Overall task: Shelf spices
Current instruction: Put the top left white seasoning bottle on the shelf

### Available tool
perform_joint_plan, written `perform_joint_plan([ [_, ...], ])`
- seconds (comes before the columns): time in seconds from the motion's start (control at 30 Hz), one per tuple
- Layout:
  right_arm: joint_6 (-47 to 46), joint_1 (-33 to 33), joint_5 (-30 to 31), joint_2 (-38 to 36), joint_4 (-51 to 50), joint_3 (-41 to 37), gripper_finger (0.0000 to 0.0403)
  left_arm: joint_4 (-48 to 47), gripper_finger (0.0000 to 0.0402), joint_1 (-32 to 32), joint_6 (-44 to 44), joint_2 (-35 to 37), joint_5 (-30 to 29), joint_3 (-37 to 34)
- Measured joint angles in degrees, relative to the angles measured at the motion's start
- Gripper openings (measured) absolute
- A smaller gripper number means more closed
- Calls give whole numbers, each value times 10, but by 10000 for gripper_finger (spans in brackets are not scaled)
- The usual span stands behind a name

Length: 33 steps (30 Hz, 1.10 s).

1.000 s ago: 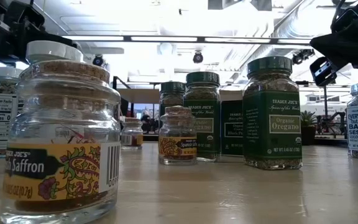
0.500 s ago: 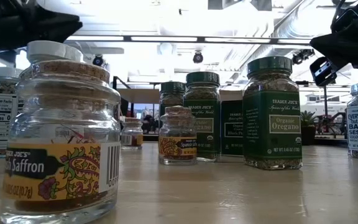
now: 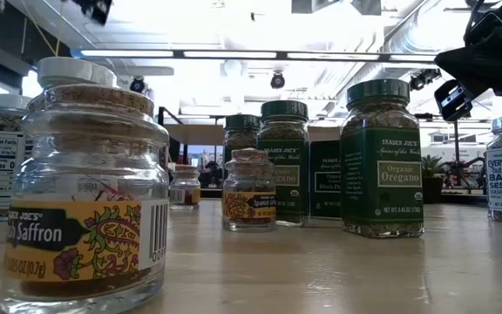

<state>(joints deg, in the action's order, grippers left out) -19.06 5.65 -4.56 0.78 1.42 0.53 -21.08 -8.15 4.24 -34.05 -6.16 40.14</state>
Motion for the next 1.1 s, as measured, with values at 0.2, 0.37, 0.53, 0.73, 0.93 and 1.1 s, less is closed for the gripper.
perform_joint_plan([
  [0.2,0,0,0,0,0,0,0,-305,16,-27,39,-149,53,199],
  [0.37,0,0,0,0,0,0,0,-437,81,-55,35,-278,91,291],
  [0.53,0,0,0,0,0,0,0,-526,170,-97,105,-388,134,318],
  [0.73,0,0,0,0,0,0,0,-586,241,-153,195,-499,55,318],
  [0.93,0,0,0,0,0,0,0,-587,250,-171,214,-559,6,318],
  [1.1,0,0,0,0,0,0,0,-583,251,-170,257,-586,17,318],
])
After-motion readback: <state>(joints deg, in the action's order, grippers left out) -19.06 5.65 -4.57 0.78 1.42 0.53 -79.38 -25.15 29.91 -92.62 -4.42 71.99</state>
